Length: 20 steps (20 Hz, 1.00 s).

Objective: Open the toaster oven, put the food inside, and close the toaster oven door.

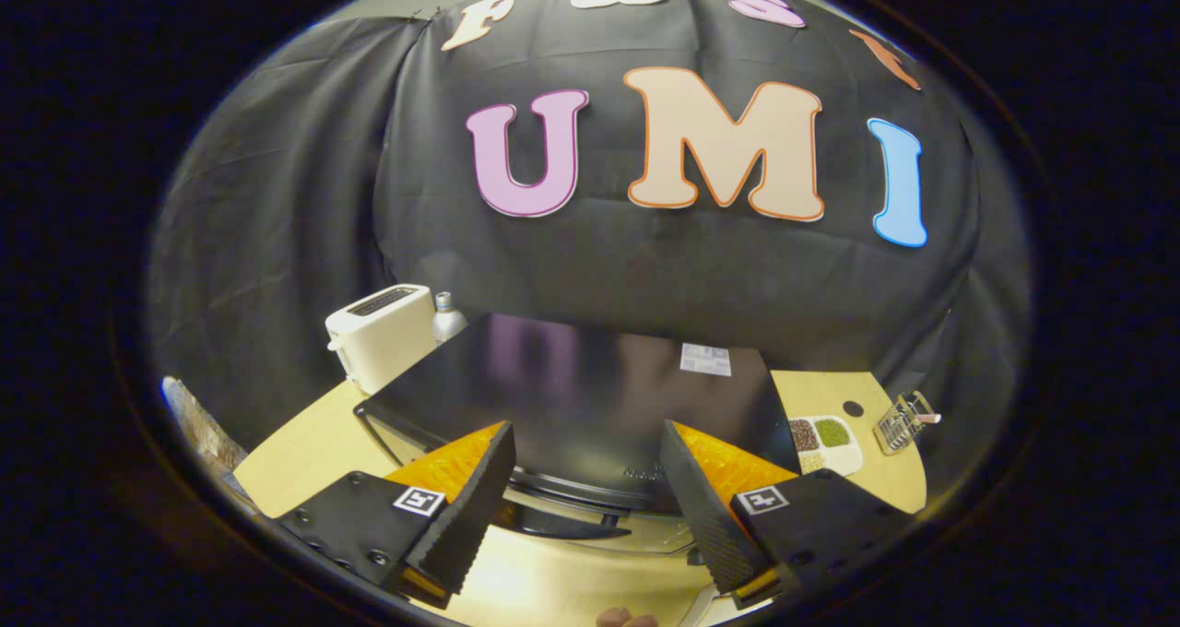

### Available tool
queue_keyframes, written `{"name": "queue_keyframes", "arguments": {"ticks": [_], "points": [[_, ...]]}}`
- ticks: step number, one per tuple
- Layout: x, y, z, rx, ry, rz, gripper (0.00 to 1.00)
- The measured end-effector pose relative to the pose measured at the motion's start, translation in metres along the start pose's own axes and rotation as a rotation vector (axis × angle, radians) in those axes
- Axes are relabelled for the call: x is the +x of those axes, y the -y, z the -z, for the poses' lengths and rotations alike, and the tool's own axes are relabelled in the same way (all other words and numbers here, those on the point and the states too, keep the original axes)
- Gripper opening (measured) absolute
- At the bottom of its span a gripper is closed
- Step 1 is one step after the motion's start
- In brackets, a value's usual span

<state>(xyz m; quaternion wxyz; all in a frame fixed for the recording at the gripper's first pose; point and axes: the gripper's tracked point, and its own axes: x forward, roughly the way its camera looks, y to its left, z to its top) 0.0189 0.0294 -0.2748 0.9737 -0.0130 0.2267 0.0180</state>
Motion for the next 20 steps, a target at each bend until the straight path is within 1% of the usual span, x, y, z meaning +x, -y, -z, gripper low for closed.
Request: {"name": "queue_keyframes", "arguments": {"ticks": [3,4,11,14,16,20], "points": [[-0.003,-0.003,0.018,0.001,-0.037,-0.008,0.99],[-0.005,-0.003,0.013,0.006,-0.014,-0.01,0.99],[-0.026,-0.011,0.029,-0.017,-0.038,-0.043,0.99],[-0.041,-0.017,0.048,0.037,-0.083,-0.076,0.96],[-0.051,-0.021,0.06,0.067,-0.115,-0.098,0.96],[-0.07,-0.029,0.087,0.075,-0.179,-0.132,0.96]]}}
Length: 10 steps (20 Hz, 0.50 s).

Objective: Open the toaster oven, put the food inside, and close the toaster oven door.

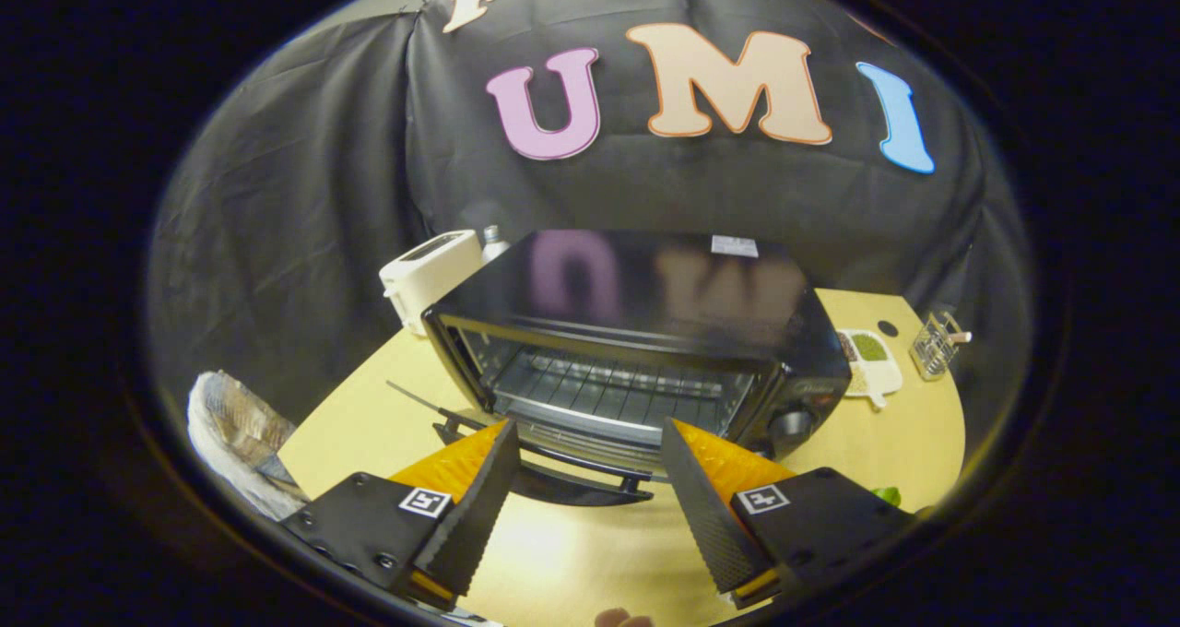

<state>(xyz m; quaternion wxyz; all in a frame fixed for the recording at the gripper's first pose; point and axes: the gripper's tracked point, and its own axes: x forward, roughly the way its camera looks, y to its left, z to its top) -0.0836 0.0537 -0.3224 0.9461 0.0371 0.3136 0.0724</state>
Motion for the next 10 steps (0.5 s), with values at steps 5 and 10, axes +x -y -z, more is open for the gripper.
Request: {"name": "queue_keyframes", "arguments": {"ticks": [5,10], "points": [[-0.01,-0.008,0.039,-0.001,-0.076,-0.024,0.97],[-0.012,-0.013,0.066,-0.016,-0.119,-0.042,0.97]]}}
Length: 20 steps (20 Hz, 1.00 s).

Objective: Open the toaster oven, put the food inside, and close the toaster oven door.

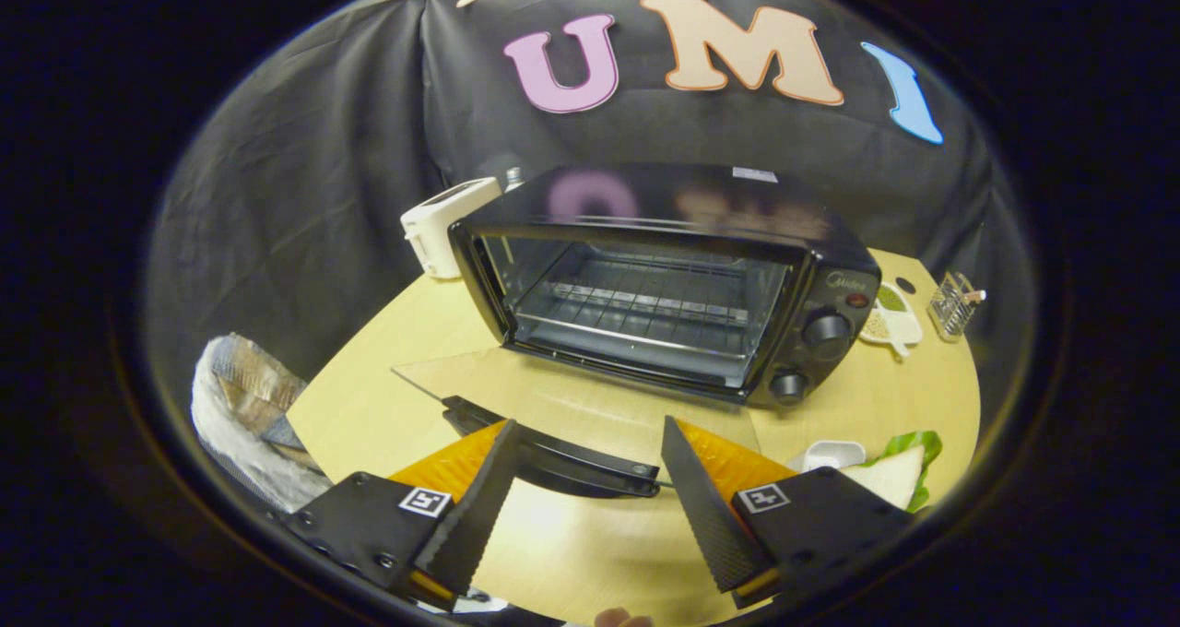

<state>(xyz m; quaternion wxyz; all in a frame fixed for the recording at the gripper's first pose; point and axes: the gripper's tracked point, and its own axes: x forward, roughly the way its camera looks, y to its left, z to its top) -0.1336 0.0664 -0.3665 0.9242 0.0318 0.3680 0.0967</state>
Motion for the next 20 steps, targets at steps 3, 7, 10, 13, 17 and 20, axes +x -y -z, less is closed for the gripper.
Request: {"name": "queue_keyframes", "arguments": {"ticks": [3,7,10,13,17,20], "points": [[0.002,-0.003,0.016,-0.022,-0.029,0.0,0.98],[0.008,-0.004,0.038,-0.043,-0.071,-0.002,0.99],[0.015,-0.004,0.054,-0.049,-0.109,-0.004,0.99],[0.02,-0.003,0.073,-0.029,-0.153,-0.008,0.99],[0.02,-0.002,0.079,-0.029,-0.15,-0.013,0.98],[0.015,-0.006,0.064,0.001,-0.112,-0.045,0.98]]}}
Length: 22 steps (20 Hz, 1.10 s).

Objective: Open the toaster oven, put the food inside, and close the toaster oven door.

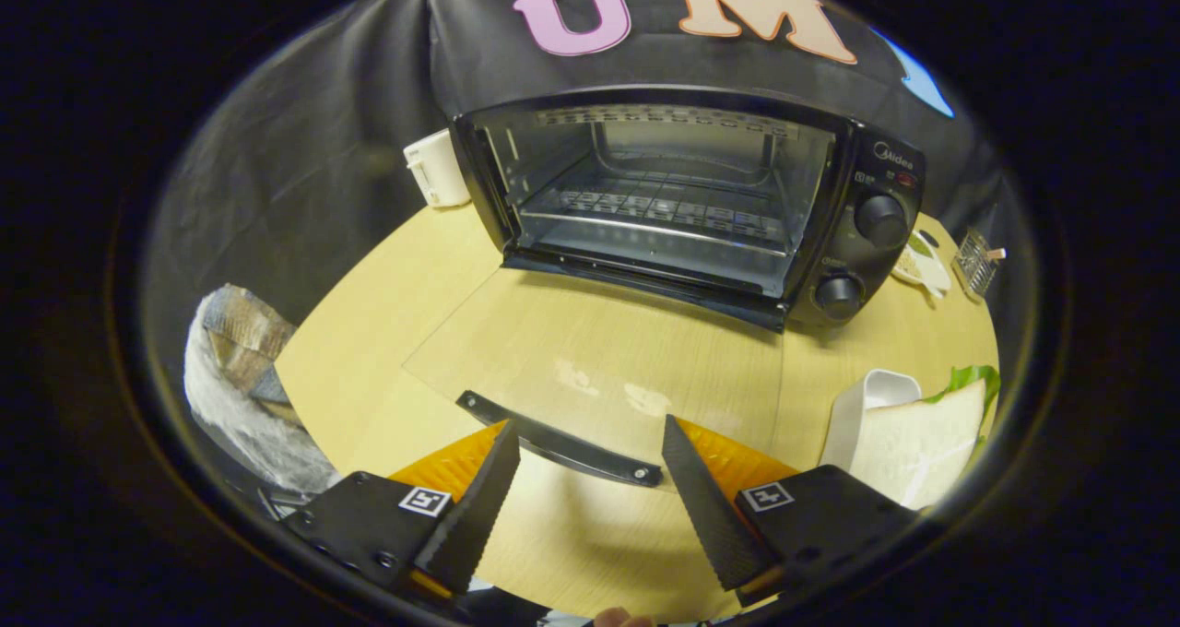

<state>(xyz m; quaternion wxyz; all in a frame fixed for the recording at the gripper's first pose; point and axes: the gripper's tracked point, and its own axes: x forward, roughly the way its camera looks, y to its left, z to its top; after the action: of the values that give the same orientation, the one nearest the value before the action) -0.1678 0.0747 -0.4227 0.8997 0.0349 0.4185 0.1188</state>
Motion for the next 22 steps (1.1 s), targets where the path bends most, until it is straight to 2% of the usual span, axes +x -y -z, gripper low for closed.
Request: {"name": "queue_keyframes", "arguments": {"ticks": [7,12,18,22], "points": [[-0.053,0.024,-0.101,-0.004,0.267,0.033,0.98],[-0.093,0.094,-0.152,0.061,0.397,0.146,0.98],[-0.121,0.201,-0.144,0.144,0.414,0.322,0.98],[-0.133,0.245,-0.114,0.184,0.389,0.382,0.98]]}}
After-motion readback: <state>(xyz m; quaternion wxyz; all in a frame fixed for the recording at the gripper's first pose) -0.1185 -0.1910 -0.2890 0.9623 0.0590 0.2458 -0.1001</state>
